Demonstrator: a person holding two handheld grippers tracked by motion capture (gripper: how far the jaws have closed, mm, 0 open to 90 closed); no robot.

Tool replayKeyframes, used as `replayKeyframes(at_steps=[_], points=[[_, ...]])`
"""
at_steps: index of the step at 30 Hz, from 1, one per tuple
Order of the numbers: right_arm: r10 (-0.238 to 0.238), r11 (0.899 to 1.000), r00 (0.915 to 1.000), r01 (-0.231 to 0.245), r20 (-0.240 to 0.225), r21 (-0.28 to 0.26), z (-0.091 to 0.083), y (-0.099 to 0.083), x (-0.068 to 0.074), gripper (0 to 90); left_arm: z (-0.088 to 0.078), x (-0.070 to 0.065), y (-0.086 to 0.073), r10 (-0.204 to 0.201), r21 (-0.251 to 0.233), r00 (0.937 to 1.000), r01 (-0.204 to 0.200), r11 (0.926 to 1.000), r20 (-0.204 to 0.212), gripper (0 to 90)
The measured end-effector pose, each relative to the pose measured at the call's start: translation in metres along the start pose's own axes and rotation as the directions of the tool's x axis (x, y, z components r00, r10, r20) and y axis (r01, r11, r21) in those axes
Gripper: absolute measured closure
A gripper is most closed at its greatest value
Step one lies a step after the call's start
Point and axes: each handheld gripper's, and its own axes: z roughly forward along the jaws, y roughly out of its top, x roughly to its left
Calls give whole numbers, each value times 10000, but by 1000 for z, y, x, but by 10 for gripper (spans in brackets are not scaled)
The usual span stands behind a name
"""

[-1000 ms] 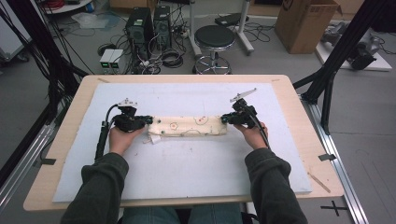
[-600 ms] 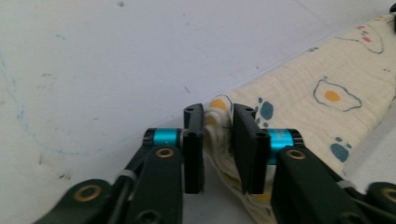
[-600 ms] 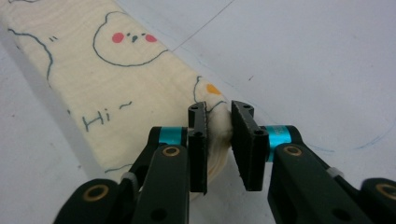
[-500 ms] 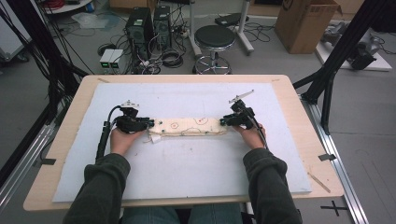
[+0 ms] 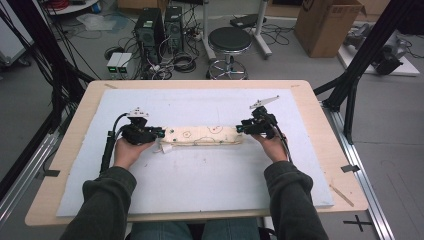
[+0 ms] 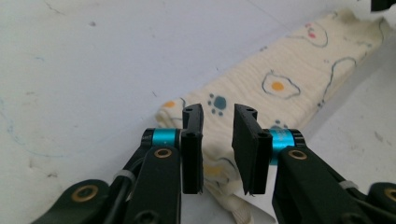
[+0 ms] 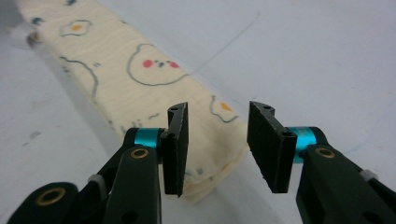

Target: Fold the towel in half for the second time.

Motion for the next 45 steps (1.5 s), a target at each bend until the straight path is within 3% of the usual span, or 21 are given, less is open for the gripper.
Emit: replayKeyframes(at_steps=[6, 12, 16, 32, 45], points=[[-492, 9953, 9983, 517, -325, 818, 9, -3, 7, 574, 5, -1, -7, 232, 557, 9997, -231, 9982, -4, 732], [-850, 9843, 9963, 852, -83, 1544, 17, -8, 8, 560, 7, -4, -8, 511, 749, 9986, -498, 9959, -147, 715], [-804, 9850, 9967, 809, -95, 1522, 18, -9, 7, 559, 8, -4, -8, 640, 749, 9978, -626, 9952, -164, 711], [-524, 9952, 9985, 536, -171, 820, 13, -2, 12, 458, -6, 0, -4, -117, -178, 9997, 121, 9998, 223, 597], [175, 9998, 9995, -175, -246, -13, 3, 2, 14, 318, -19, -10, 1, -125, -650, 9984, 161, 9978, 557, 517]])
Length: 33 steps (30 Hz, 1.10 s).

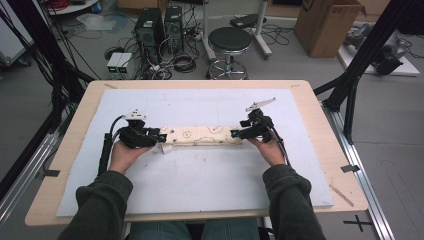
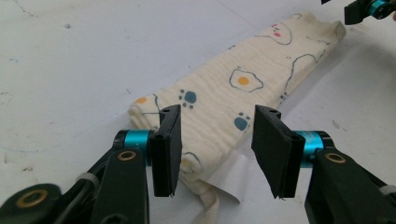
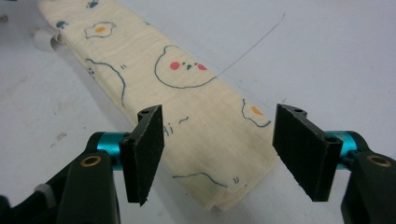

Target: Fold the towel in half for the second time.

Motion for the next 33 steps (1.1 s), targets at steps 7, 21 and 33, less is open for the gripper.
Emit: replayKeyframes(at_steps=[7, 21, 33], points=[[264, 9991, 9994, -271, -212, -335, -5, 1, 0, 272, -4, -5, 2, 18, -177, 9999, -16, 9998, 111, 480], [260, 9987, 9994, -270, -230, -441, -10, 3, 8, 185, -5, -11, 3, 146, -222, 9997, -141, 9997, 218, 414], [267, 9986, 9995, -273, -156, -462, -19, 3, 18, 169, -13, -19, 4, 534, -56, 9983, -532, 9986, 230, 382]])
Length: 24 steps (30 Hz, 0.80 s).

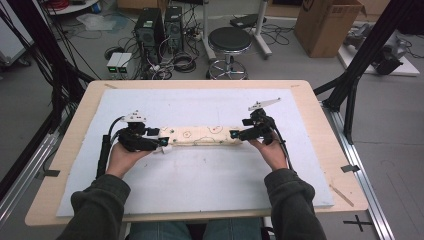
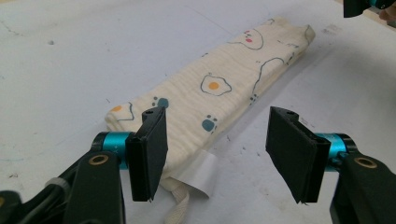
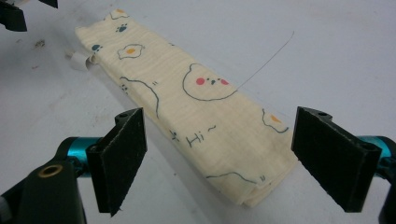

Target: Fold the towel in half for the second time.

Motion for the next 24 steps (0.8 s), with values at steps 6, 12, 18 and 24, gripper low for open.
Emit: replayKeyframes(at_steps=[6, 12, 18, 24], points=[[-180, 9998, 9998, 179, -131, -32, -3, 1, 7, 161, -5, -4, -3, 175, -104, 9998, -176, 9998, -103, 359], [-221, 9998, 9994, 221, -258, -19, -5, 1, 13, 142, -9, -5, -11, 155, -86, 9997, -157, 9998, -202, 342], [-395, 9992, 9990, 395, -186, -13, -7, 1, 19, 141, -13, -10, -11, 339, -73, 9993, -340, 9994, -176, 329], [-369, 9993, 9991, 368, -187, -44, -10, 1, 23, 133, -17, -11, -12, 306, -148, 9994, -309, 9994, -184, 310]])
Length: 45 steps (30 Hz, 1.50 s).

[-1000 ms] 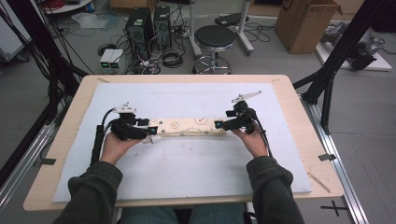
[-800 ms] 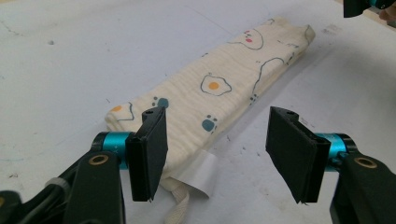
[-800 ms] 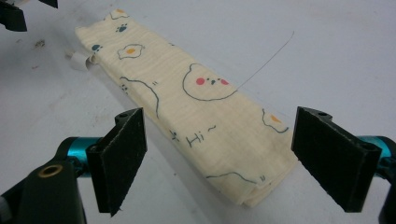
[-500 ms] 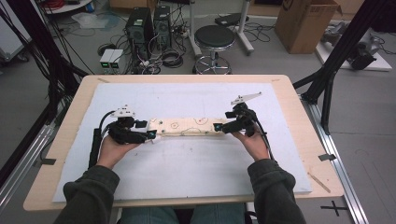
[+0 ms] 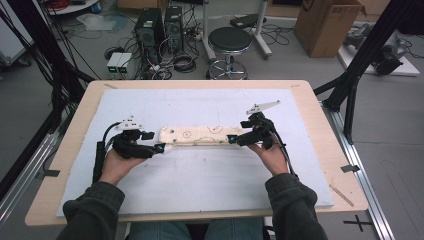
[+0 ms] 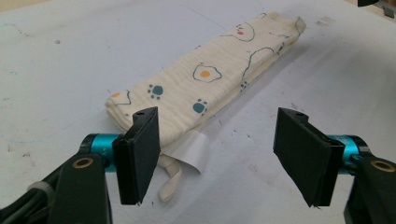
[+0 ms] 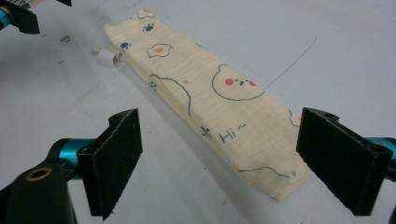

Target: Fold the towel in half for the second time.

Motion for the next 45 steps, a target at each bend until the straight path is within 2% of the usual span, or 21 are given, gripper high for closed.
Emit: replayKeyframes(at_steps=[3, 8, 12, 14, 21, 26, 36, 40, 45], points=[[10, 10000, 10000, -10, -48, -85, -2, 0, 2, 134, -2, -2, 0, 80, -45, 10000, -80, 10000, 22, 305], [-115, 9999, 9999, 115, 43, 117, -6, -2, 5, 129, -7, -5, 0, 170, -106, 9998, -170, 9998, 52, 304], [-178, 9998, 9998, 178, 132, -20, -10, -4, 7, 131, -9, -7, -3, 154, -203, 9999, -152, 9997, 75, 302], [-129, 9996, 9998, 133, 162, -265, -12, -9, 8, 136, -10, -8, -4, 194, -191, 9998, -192, 9996, 85, 299], [-166, 9998, 9996, 169, 222, -134, -13, -20, 9, 128, -12, -12, -7, 235, -162, 9997, -233, 9996, 113, 285], [-33, 9996, 9998, 38, 183, -277, -18, -27, 9, 126, -14, -14, -12, 199, -199, 9998, -197, 9996, 96, 277], [-330, 9984, 9990, 344, 311, -457, -32, -41, 13, 122, -23, -16, -21, 307, -95, 9995, -307, 9995, -3, 261], [-207, 9984, 9994, 221, 282, -522, -35, -49, 13, 122, -24, -17, -26, 447, 96, 9989, -446, 9990, -110, 261], [-112, 9985, 9995, 127, 296, -532, -38, -62, 12, 121, -25, -18, -33, 395, 102, 9991, -393, 9992, -136, 257]])
